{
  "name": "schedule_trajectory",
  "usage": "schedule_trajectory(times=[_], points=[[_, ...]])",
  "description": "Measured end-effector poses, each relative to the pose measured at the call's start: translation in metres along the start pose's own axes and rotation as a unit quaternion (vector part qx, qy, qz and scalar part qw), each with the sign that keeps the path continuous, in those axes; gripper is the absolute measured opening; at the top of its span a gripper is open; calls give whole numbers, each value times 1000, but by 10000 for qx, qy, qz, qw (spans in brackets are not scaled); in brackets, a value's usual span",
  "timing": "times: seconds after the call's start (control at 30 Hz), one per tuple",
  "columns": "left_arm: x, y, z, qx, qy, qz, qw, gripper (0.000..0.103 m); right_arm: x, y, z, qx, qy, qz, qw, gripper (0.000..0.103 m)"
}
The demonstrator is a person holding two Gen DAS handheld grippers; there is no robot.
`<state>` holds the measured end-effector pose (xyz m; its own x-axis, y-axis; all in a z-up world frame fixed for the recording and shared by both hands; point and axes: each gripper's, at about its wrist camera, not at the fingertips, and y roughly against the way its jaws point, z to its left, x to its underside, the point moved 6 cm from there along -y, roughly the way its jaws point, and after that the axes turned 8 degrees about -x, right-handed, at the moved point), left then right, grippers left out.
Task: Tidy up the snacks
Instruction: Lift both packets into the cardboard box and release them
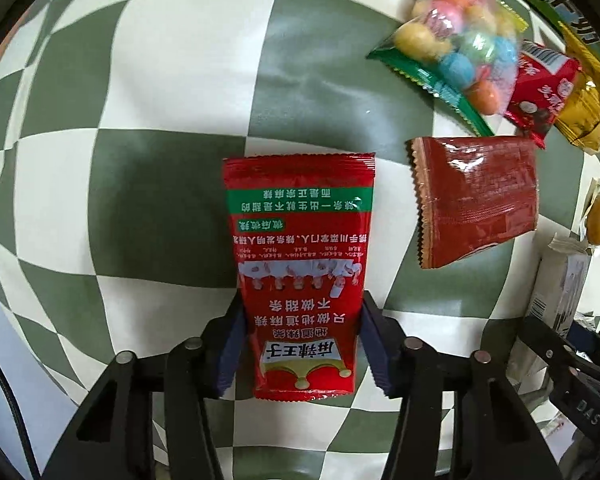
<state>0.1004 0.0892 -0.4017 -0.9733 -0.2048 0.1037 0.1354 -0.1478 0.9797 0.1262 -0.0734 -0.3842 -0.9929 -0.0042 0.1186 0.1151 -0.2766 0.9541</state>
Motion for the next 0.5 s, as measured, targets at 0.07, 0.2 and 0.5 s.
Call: schedule_trajectory(times=[0.07, 0.2, 0.5], points=[[7, 6, -7, -9, 55, -45, 10000, 46, 9, -2, 3, 32, 24, -111, 9999, 62], [27, 16, -12, 99, 213, -191, 9995, 44, 20, 16, 13, -67, 84, -220, 9997, 61], [48, 78, -15, 624, 187, -585, 9962, 44, 36, 88, 24, -510, 371, -616, 9961, 61]])
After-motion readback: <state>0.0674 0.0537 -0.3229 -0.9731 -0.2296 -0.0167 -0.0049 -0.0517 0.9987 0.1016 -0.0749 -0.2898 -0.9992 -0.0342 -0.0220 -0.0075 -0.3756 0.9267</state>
